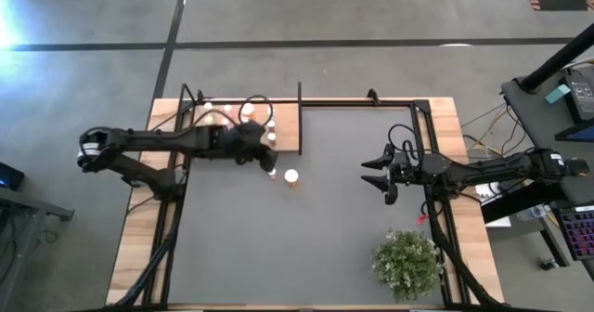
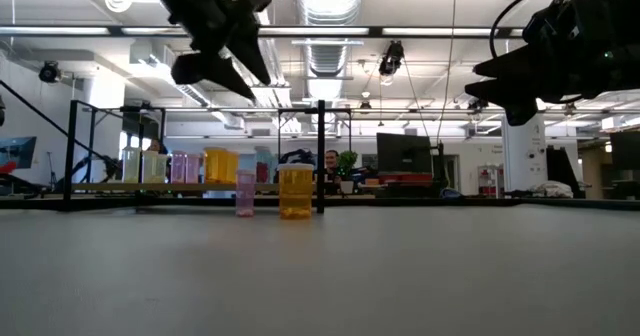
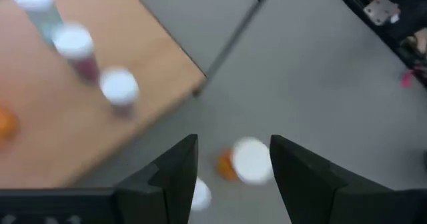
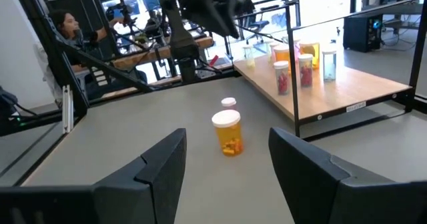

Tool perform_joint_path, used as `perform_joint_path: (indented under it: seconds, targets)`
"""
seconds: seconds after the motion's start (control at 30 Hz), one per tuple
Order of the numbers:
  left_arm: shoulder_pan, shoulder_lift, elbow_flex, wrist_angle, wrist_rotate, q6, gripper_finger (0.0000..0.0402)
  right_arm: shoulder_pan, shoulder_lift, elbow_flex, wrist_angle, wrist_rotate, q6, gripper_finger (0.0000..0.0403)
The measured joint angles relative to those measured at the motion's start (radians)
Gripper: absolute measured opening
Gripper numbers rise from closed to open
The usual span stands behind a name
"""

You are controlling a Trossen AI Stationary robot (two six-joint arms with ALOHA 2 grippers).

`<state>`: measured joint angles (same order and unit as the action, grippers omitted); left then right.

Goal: Pick and place medicine bottles onto shelf by color
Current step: Put the pink pill bottle on the shelf aligned with the other pink pill bottles

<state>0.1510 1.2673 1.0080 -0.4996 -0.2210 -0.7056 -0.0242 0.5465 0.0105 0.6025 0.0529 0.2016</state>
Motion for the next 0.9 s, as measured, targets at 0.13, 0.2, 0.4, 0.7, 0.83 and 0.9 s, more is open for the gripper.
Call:
perform_joint_path:
  seconds: [0.13,0.2,0.4,0.7,0.83,0.9]
  targets:
    - [-0.084,-0.006,0.000,-0.064,-0.009,-0.198,0.0184,0.000,0.000,0.000,-0.001,0.000,0.000,0.0203]
    - [-0.117,0.007,0.000,-0.097,-0.029,-0.281,0.0200,0.000,0.000,0.000,-0.002,0.000,0.000,0.0203]
    - [-0.157,0.113,0.000,-0.111,-0.075,-0.425,0.0244,0.000,0.000,0.000,-0.002,0.000,0.000,0.0203]
    - [-0.158,0.291,0.017,-0.102,-0.131,-0.520,0.0249,0.000,0.000,0.000,-0.001,0.000,0.000,0.0203]
    - [-0.158,0.341,0.033,-0.090,-0.170,-0.520,0.0249,0.000,0.000,0.000,-0.001,0.000,0.000,0.0203]
    - [-0.158,0.363,0.037,-0.083,-0.182,-0.520,0.0249,0.000,0.000,0.000,-0.001,0.000,0.000,0.0203]
